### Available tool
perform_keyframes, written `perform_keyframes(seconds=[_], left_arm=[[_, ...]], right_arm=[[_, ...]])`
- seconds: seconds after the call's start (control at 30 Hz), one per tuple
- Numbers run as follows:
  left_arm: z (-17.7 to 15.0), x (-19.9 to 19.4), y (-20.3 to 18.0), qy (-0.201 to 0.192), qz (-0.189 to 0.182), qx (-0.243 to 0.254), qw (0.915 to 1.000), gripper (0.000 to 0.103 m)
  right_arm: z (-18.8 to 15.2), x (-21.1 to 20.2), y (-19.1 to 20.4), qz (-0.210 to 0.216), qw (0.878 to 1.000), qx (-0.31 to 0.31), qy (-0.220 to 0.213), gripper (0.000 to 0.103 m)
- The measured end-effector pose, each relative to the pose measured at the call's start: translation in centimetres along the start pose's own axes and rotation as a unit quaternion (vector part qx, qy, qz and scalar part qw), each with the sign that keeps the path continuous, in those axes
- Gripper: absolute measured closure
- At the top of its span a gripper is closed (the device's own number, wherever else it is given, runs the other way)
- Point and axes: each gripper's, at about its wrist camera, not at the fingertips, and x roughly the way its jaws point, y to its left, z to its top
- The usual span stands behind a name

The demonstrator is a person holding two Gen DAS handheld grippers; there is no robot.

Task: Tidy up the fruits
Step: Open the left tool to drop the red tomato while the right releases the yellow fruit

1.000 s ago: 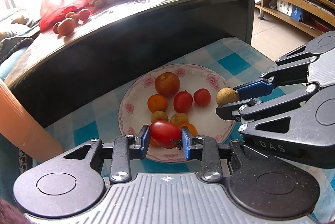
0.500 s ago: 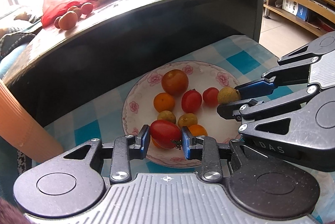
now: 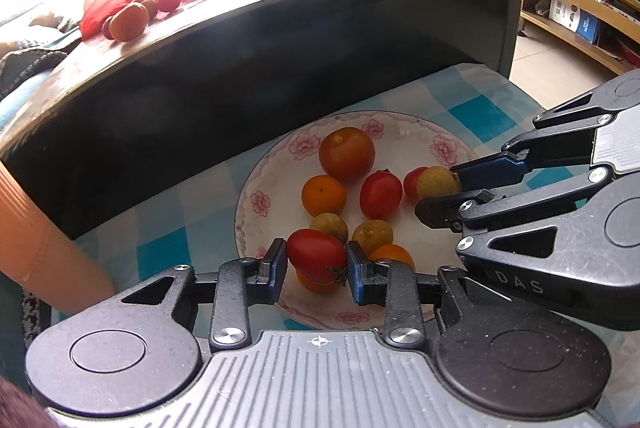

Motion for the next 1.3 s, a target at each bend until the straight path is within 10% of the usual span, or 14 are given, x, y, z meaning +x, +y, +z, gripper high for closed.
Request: perform_keyframes(seconds=[1.3], left_arm=[[0.4, 1.2, 0.0, 0.003, -0.001, -0.010, 0.9999, 0.062]], right_arm=[[0.0, 1.3, -0.7, -0.019, 1.000, 0.005, -0.002, 0.062]])
